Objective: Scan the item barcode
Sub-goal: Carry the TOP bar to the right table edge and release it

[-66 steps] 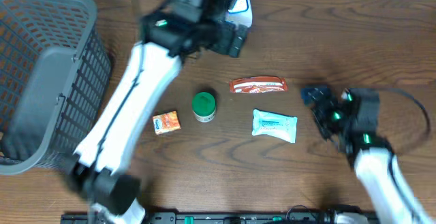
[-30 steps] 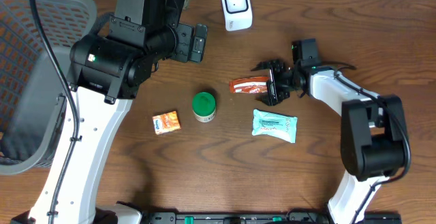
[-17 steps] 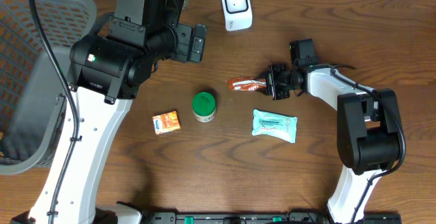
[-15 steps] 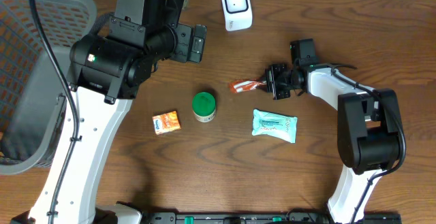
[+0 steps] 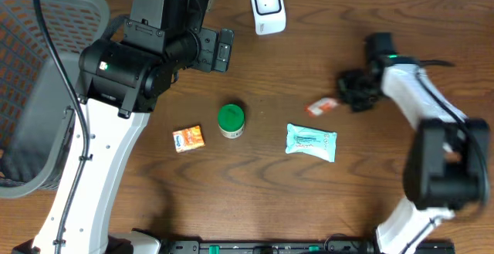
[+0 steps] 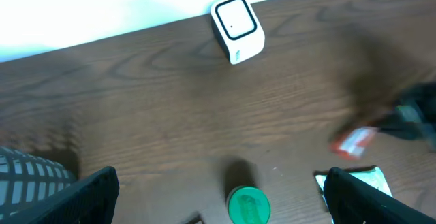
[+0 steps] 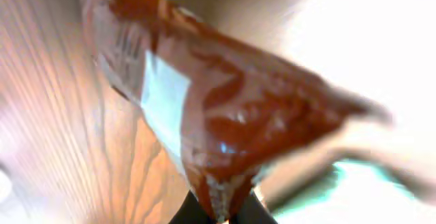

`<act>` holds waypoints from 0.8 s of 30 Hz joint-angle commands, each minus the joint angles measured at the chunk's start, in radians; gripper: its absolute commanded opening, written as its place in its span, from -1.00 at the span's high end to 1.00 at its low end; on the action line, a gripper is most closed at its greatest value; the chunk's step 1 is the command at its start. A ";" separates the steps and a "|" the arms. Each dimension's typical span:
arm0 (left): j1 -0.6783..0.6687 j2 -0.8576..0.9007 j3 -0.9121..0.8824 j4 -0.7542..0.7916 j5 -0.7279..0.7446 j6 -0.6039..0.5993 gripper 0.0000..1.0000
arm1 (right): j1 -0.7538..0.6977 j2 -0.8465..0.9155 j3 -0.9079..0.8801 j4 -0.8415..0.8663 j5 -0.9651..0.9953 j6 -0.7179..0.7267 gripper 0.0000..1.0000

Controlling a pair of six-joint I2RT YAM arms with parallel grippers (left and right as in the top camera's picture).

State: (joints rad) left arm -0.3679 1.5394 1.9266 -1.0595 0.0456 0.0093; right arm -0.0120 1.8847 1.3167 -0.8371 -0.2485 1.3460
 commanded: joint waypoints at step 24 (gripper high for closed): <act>0.005 0.054 0.008 0.025 -0.003 -0.067 -0.93 | -0.684 -0.043 0.024 0.111 0.637 -0.447 0.17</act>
State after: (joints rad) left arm -0.3679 1.5913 1.9266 -1.0519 0.0463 -0.0479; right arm -0.6712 1.8236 1.3445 -0.7490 0.3737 1.0599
